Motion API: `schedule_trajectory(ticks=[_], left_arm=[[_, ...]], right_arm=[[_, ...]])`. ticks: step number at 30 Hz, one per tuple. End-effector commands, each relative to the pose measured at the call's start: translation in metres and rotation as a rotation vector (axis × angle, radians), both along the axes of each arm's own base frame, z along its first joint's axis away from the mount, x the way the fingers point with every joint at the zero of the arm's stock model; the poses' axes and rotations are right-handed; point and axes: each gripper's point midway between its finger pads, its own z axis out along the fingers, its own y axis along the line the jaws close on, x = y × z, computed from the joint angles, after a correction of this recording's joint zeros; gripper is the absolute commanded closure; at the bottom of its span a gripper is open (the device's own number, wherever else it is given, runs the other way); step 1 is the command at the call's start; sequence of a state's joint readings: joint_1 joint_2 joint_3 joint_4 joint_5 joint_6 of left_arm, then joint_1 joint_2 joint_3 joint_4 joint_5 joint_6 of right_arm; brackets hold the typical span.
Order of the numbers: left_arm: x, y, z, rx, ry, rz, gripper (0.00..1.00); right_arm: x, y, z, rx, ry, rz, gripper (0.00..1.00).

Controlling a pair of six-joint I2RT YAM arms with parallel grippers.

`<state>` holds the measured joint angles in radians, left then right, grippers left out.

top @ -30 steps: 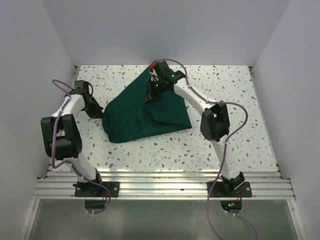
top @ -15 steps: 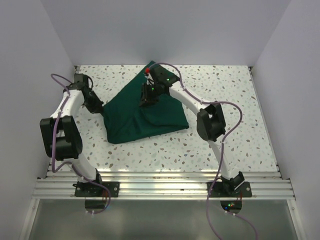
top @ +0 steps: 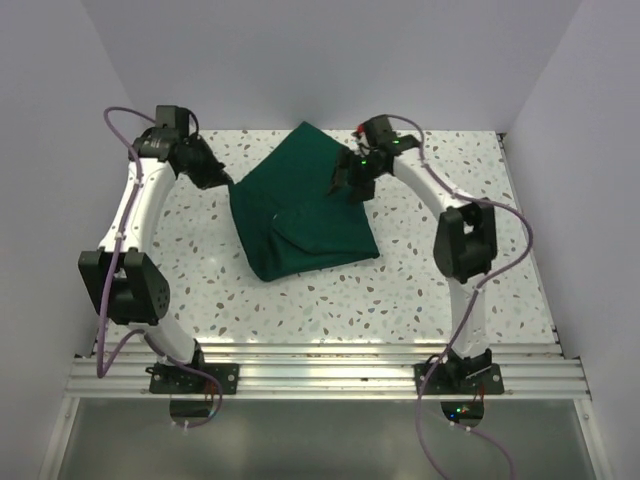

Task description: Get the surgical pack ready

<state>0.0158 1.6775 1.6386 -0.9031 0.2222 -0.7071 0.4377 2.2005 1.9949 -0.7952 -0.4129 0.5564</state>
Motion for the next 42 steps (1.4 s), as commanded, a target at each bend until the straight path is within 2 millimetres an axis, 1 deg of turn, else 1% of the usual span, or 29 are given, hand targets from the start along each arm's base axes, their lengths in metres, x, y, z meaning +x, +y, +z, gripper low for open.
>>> schedule_trajectory(ticks=[1, 2, 3, 4, 5, 6, 7, 8, 9, 10, 12, 13, 14, 15, 16, 17, 18, 19, 21, 24, 25, 26, 27, 29, 30, 35, 36, 38, 42], left_arm=[[0.01, -0.054, 0.028, -0.093, -0.032, -0.079, 1.0], [0.013, -0.063, 0.032, -0.099, -0.039, -0.09, 1.0], [0.016, -0.073, 0.035, -0.109, -0.043, -0.099, 1.0], [0.023, -0.09, 0.038, -0.111, -0.048, -0.128, 1.0], [0.026, -0.099, 0.039, -0.112, -0.048, -0.141, 1.0], [0.033, -0.108, 0.052, -0.118, -0.078, -0.154, 1.0], [0.036, -0.124, 0.038, -0.117, -0.039, -0.179, 1.0], [0.038, -0.132, 0.037, -0.12, -0.035, -0.191, 1.0], [0.042, -0.141, 0.043, -0.133, -0.049, -0.197, 1.0], [0.045, -0.153, 0.033, -0.134, -0.031, -0.213, 1.0], [0.05, -0.166, 0.033, -0.142, -0.037, -0.221, 1.0], [0.052, -0.177, 0.026, -0.152, -0.028, -0.241, 1.0], [0.053, -0.182, 0.024, -0.155, -0.026, -0.247, 1.0], [0.054, -0.188, 0.024, -0.162, -0.03, -0.254, 1.0], [0.054, -0.202, 0.017, -0.17, -0.019, -0.279, 1.0], [0.055, -0.208, 0.014, -0.172, -0.015, -0.286, 1.0], [0.056, -0.214, 0.014, -0.176, -0.019, -0.295, 1.0], [0.054, -0.225, 0.005, -0.183, -0.002, -0.314, 1.0], [0.055, -0.24, -0.003, -0.2, 0.006, -0.332, 1.0], [0.058, -0.259, -0.009, -0.218, 0.0, -0.35, 1.0], [0.059, -0.262, -0.011, -0.219, 0.001, -0.352, 1.0], [0.061, -0.267, -0.009, -0.23, -0.004, -0.356, 1.0], [0.061, -0.272, -0.016, -0.236, 0.009, -0.364, 1.0], [0.061, -0.28, -0.018, -0.251, 0.006, -0.373, 1.0], [0.061, -0.287, -0.018, -0.257, -0.007, -0.384, 1.0], [0.061, -0.305, -0.026, -0.287, -0.001, -0.393, 1.0], [0.062, -0.31, -0.03, -0.296, 0.002, -0.396, 1.0], [0.063, -0.318, -0.028, -0.31, -0.01, -0.406, 1.0], [0.064, -0.336, -0.036, -0.351, -0.008, -0.417, 1.0]], right_arm=[[0.014, -0.087, 0.043, -0.037, -0.062, -0.168, 0.33], [0.014, -0.102, 0.036, -0.065, -0.059, -0.181, 0.45], [0.01, -0.125, 0.021, -0.105, -0.019, -0.217, 0.52], [0.007, -0.134, 0.016, -0.124, -0.005, -0.223, 0.61], [0.003, -0.141, 0.009, -0.139, 0.008, -0.209, 0.82], [-0.004, -0.15, -0.004, -0.16, 0.041, -0.217, 0.88], [-0.005, -0.151, -0.006, -0.158, 0.036, -0.217, 0.93], [-0.005, -0.151, -0.012, -0.152, 0.038, -0.215, 0.97], [-0.007, -0.15, -0.02, -0.151, 0.047, -0.211, 1.0], [-0.009, -0.149, -0.031, -0.151, 0.079, -0.205, 1.0], [-0.013, -0.146, -0.043, -0.138, 0.12, -0.19, 1.0], [-0.014, -0.145, -0.049, -0.137, 0.13, -0.185, 1.0], [-0.019, -0.138, -0.058, -0.106, 0.165, -0.162, 1.0], [-0.021, -0.134, -0.061, -0.081, 0.181, -0.151, 1.0], [-0.024, -0.13, -0.065, -0.064, 0.199, -0.145, 1.0], [-0.022, -0.128, -0.065, -0.044, 0.199, -0.152, 1.0], [-0.027, -0.128, -0.07, -0.046, 0.21, -0.153, 1.0], [-0.028, -0.128, -0.071, -0.048, 0.206, -0.155, 1.0], [-0.03, -0.128, -0.077, -0.053, 0.22, -0.153, 1.0], [-0.036, -0.124, -0.085, -0.055, 0.25, -0.138, 1.0], [-0.036, -0.123, -0.086, -0.053, 0.249, -0.135, 1.0], [-0.038, -0.118, -0.087, -0.046, 0.256, -0.127, 1.0], [-0.039, -0.117, -0.088, -0.041, 0.262, -0.125, 1.0], [-0.04, -0.111, -0.087, -0.035, 0.259, -0.113, 1.0], [-0.04, -0.109, -0.088, -0.041, 0.256, -0.11, 1.0], [-0.042, -0.098, -0.09, -0.034, 0.264, -0.09, 1.0], [-0.043, -0.097, -0.092, -0.038, 0.266, -0.085, 1.0], [-0.045, -0.095, -0.093, -0.038, 0.269, -0.08, 1.0], [-0.047, -0.091, -0.093, -0.035, 0.273, -0.071, 1.0]])
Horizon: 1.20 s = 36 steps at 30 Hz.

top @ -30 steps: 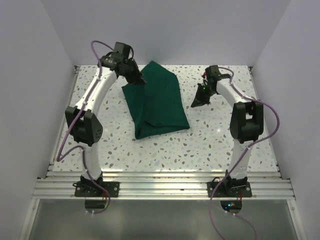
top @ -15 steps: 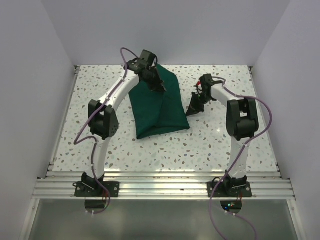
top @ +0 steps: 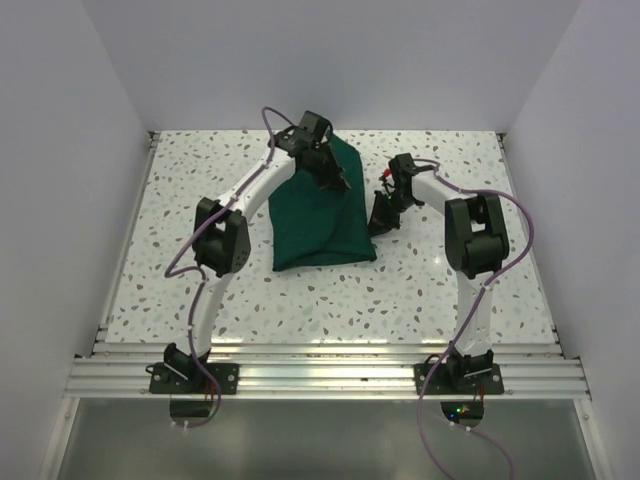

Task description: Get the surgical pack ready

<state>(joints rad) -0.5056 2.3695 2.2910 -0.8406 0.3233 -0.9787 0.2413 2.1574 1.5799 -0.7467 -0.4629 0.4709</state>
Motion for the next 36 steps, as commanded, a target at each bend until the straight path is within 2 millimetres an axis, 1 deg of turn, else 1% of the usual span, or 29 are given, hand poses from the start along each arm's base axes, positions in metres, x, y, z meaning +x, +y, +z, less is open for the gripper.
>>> schedule_trajectory(ticks=[1, 4, 6, 7, 10, 11, 12, 16, 18, 19, 20, 21, 22, 23, 24, 25, 26, 27, 28, 29, 30, 31, 32, 33, 34, 35, 36], left_arm=[[0.012, -0.039, 0.035, -0.16, -0.082, -0.029, 1.0], [0.012, -0.047, 0.033, -0.17, -0.088, -0.033, 1.0], [0.009, -0.051, 0.028, -0.168, -0.082, -0.039, 1.0], [0.007, -0.053, 0.022, -0.162, -0.071, -0.046, 1.0], [0.003, -0.058, 0.016, -0.168, -0.058, -0.053, 1.0], [0.001, -0.063, 0.01, -0.169, -0.046, -0.061, 1.0], [-0.001, -0.064, 0.009, -0.175, -0.04, -0.068, 1.0], [-0.011, -0.071, -0.002, -0.154, -0.03, -0.1, 1.0], [-0.015, -0.073, 0.0, -0.158, -0.03, -0.118, 0.98], [-0.018, -0.073, -0.002, -0.151, -0.034, -0.13, 0.92], [-0.02, -0.073, 0.006, -0.155, -0.05, -0.139, 0.88], [-0.022, -0.073, 0.006, -0.148, -0.062, -0.15, 0.81], [-0.025, -0.072, 0.009, -0.147, -0.069, -0.159, 0.78], [-0.027, -0.071, 0.008, -0.145, -0.069, -0.163, 0.76], [-0.029, -0.071, 0.008, -0.144, -0.067, -0.174, 0.71], [-0.032, -0.073, 0.007, -0.142, -0.073, -0.195, 0.68], [-0.036, -0.071, 0.008, -0.137, -0.068, -0.21, 0.65], [-0.036, -0.07, 0.01, -0.126, -0.089, -0.231, 0.63], [-0.039, -0.067, 0.018, -0.12, -0.106, -0.246, 0.62], [-0.034, -0.061, 0.025, -0.085, -0.148, -0.235, 0.62], [-0.031, -0.055, 0.033, -0.051, -0.211, -0.262, 0.6], [-0.026, -0.044, 0.055, -0.04, -0.277, -0.253, 0.59], [-0.016, -0.029, 0.062, 0.018, -0.323, -0.215, 0.57], [-0.015, -0.013, 0.056, 0.061, -0.326, -0.202, 0.54], [-0.003, 0.015, 0.078, 0.071, -0.371, -0.145, 0.54], [0.005, 0.036, 0.077, 0.115, -0.378, -0.1, 0.54], [0.008, 0.059, 0.066, 0.165, -0.365, -0.081, 0.54]], right_arm=[[-0.002, 0.018, 0.006, 0.048, -0.003, 0.028, 1.0], [-0.002, 0.021, 0.006, 0.049, -0.005, 0.032, 1.0], [-0.001, 0.023, 0.005, 0.05, -0.001, 0.035, 1.0], [-0.002, 0.024, 0.004, 0.048, 0.006, 0.037, 1.0], [-0.002, 0.027, 0.004, 0.048, 0.001, 0.039, 1.0], [-0.001, 0.026, 0.004, 0.047, -0.003, 0.035, 1.0], [-0.002, 0.027, 0.004, 0.05, 0.0, 0.036, 1.0], [0.0, 0.025, 0.008, 0.046, -0.005, 0.036, 1.0], [0.001, 0.023, 0.009, 0.033, -0.009, 0.037, 1.0], [0.001, 0.018, 0.009, 0.027, -0.006, 0.028, 1.0], [0.002, 0.016, 0.011, 0.023, -0.007, 0.022, 1.0], [0.004, 0.012, 0.013, 0.017, -0.013, 0.012, 1.0], [0.007, 0.003, 0.017, 0.006, -0.022, -0.007, 1.0], [0.009, -0.002, 0.019, -0.001, -0.026, -0.017, 1.0], [0.011, -0.008, 0.021, -0.008, -0.028, -0.031, 1.0], [0.014, -0.02, 0.025, -0.018, -0.032, -0.059, 1.0], [0.015, -0.025, 0.027, -0.024, -0.032, -0.069, 1.0], [0.017, -0.033, 0.03, -0.028, -0.033, -0.085, 1.0], [0.02, -0.035, 0.035, -0.023, -0.044, -0.092, 1.0], [0.02, -0.037, 0.038, -0.022, -0.046, -0.095, 1.0], [0.022, -0.038, 0.044, -0.021, -0.051, -0.097, 1.0], [0.024, -0.038, 0.047, -0.02, -0.059, -0.096, 1.0], [0.025, -0.037, 0.051, -0.014, -0.069, -0.098, 1.0], [0.027, -0.036, 0.053, -0.011, -0.073, -0.103, 1.0], [0.031, -0.036, 0.056, -0.009, -0.082, -0.107, 1.0], [0.033, -0.037, 0.051, -0.025, -0.077, -0.113, 1.0], [0.037, -0.038, 0.055, -0.032, -0.085, -0.117, 1.0]])
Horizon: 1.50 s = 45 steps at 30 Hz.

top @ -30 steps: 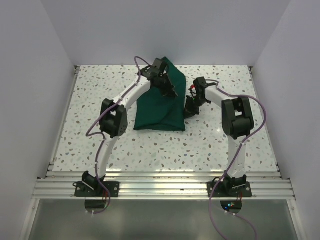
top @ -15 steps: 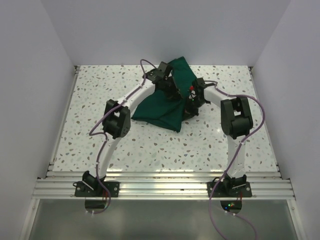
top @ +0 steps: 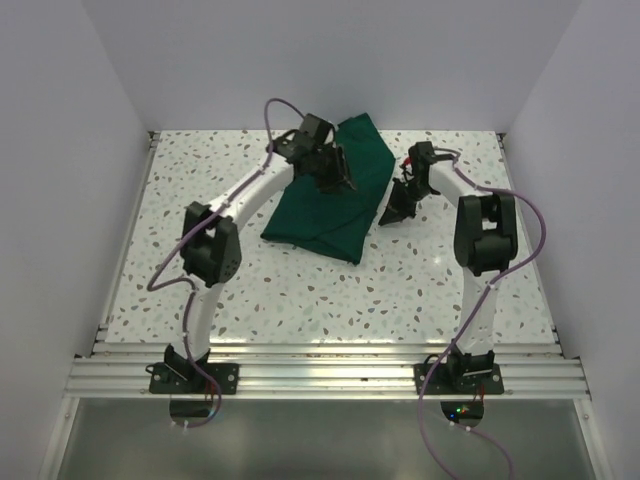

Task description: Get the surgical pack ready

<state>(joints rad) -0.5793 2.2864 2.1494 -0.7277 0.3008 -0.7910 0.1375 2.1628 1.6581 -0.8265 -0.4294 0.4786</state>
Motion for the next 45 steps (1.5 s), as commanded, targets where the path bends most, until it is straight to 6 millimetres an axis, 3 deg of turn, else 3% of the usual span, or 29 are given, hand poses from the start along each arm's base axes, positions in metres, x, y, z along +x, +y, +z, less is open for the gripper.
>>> schedule_trajectory(ticks=[1, 4, 5, 7, 8, 9, 12, 17, 23, 29, 36, 43, 45], left_arm=[[0.044, 0.115, 0.075, 0.108, -0.237, 0.172, 0.54], [0.057, 0.189, 0.059, 0.283, -0.241, 0.269, 0.59], [0.059, 0.204, 0.053, 0.318, -0.234, 0.283, 0.63], [0.061, 0.241, 0.028, 0.409, -0.183, 0.311, 0.8], [0.06, 0.249, 0.018, 0.417, -0.148, 0.312, 0.93], [0.06, 0.263, 0.007, 0.428, -0.111, 0.327, 1.0], [0.05, 0.275, -0.033, 0.451, -0.003, 0.322, 1.0], [0.051, 0.258, -0.064, 0.373, 0.025, 0.266, 1.0], [0.032, 0.239, -0.093, 0.305, 0.11, 0.2, 1.0], [0.023, 0.199, -0.101, 0.22, 0.079, 0.103, 1.0], [0.0, 0.154, -0.094, 0.188, 0.06, 0.026, 1.0], [-0.061, 0.13, -0.092, 0.139, 0.158, 0.033, 1.0], [-0.071, 0.123, -0.081, 0.111, 0.136, 0.023, 1.0]], right_arm=[[0.016, 0.005, 0.039, -0.017, -0.086, -0.001, 1.0], [0.029, -0.001, 0.037, -0.061, -0.103, -0.039, 1.0], [0.032, -0.002, 0.036, -0.068, -0.11, -0.052, 1.0], [0.042, -0.003, 0.036, -0.075, -0.136, -0.101, 1.0], [0.043, -0.003, 0.036, -0.074, -0.132, -0.124, 1.0], [0.045, -0.002, 0.035, -0.077, -0.131, -0.134, 1.0], [0.045, 0.003, 0.029, -0.066, -0.111, -0.149, 1.0], [0.038, 0.011, 0.016, -0.088, -0.067, -0.13, 1.0], [0.033, 0.021, 0.005, -0.105, -0.041, -0.104, 1.0], [0.025, 0.024, -0.006, -0.113, -0.002, -0.075, 1.0], [0.026, 0.036, -0.002, -0.117, -0.023, 0.009, 1.0], [0.009, 0.031, 0.014, -0.131, -0.029, 0.061, 1.0], [-0.002, 0.032, 0.011, -0.114, -0.009, 0.068, 1.0]])
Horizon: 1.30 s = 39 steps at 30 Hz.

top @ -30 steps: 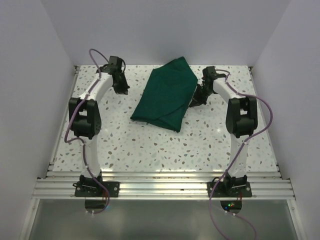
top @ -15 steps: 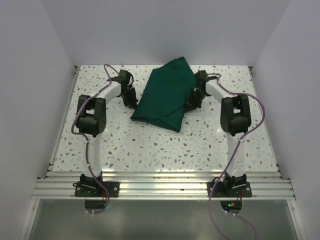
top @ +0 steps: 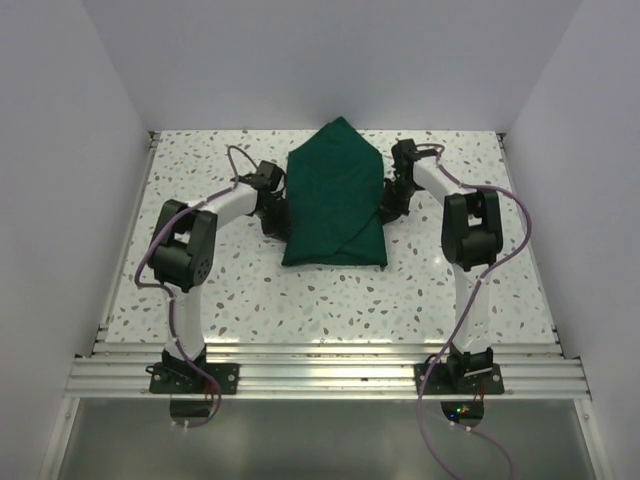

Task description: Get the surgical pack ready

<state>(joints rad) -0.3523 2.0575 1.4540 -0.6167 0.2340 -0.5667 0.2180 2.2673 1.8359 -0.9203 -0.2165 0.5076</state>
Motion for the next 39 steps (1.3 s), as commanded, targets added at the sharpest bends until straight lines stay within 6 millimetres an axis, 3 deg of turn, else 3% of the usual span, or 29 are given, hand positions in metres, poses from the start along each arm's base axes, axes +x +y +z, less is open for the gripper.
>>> schedule_trajectory(ticks=[1, 6, 9, 14, 16, 17, 18, 19, 21, 24, 25, 27, 28, 29, 34, 39], left_arm=[[-0.025, -0.052, 0.039, -0.169, -0.034, -0.037, 1.0], [-0.053, -0.045, 0.045, -0.159, -0.005, -0.015, 1.0], [-0.066, -0.029, 0.046, -0.103, 0.004, 0.007, 1.0], [-0.048, 0.024, 0.062, 0.096, -0.064, 0.101, 1.0], [-0.029, 0.035, 0.076, 0.133, -0.128, 0.121, 1.0], [-0.021, 0.041, 0.081, 0.138, -0.146, 0.137, 1.0], [-0.013, 0.041, 0.088, 0.132, -0.172, 0.139, 1.0], [0.0, 0.039, 0.1, 0.114, -0.22, 0.123, 1.0], [0.017, 0.023, 0.108, 0.028, -0.256, 0.084, 1.0], [0.046, -0.005, 0.124, -0.117, -0.33, 0.016, 1.0], [0.05, -0.013, 0.125, -0.158, -0.346, -0.017, 1.0], [0.065, -0.033, 0.124, -0.267, -0.381, -0.078, 1.0], [0.061, -0.047, 0.128, -0.36, -0.364, -0.136, 1.0], [0.066, -0.055, 0.117, -0.396, -0.357, -0.161, 1.0], [0.072, -0.07, 0.107, -0.482, -0.369, -0.219, 1.0], [0.082, -0.074, 0.087, -0.491, -0.355, -0.203, 1.0]], right_arm=[[-0.029, 0.028, 0.024, 0.106, 0.017, 0.064, 1.0], [-0.048, 0.029, 0.026, 0.123, 0.031, 0.096, 1.0], [-0.057, 0.025, 0.031, 0.115, 0.039, 0.104, 1.0], [-0.036, -0.012, 0.049, 0.005, -0.026, 0.068, 1.0], [-0.022, -0.029, 0.056, -0.054, -0.048, 0.057, 1.0], [-0.009, -0.031, 0.073, -0.064, -0.091, 0.056, 1.0], [-0.001, -0.037, 0.075, -0.093, -0.108, 0.054, 1.0], [0.011, -0.035, 0.091, -0.09, -0.155, 0.057, 1.0], [0.024, -0.027, 0.099, -0.048, -0.204, 0.066, 1.0], [0.047, 0.003, 0.112, 0.105, -0.315, 0.112, 1.0], [0.044, 0.026, 0.111, 0.244, -0.31, 0.161, 1.0], [0.053, 0.052, 0.111, 0.412, -0.33, 0.218, 1.0], [0.048, 0.065, 0.096, 0.509, -0.265, 0.228, 1.0], [0.048, 0.083, 0.104, 0.639, -0.28, 0.266, 1.0], [0.055, 0.109, 0.102, 0.72, -0.325, 0.293, 1.0], [0.057, 0.11, 0.076, 0.723, -0.263, 0.277, 1.0]])
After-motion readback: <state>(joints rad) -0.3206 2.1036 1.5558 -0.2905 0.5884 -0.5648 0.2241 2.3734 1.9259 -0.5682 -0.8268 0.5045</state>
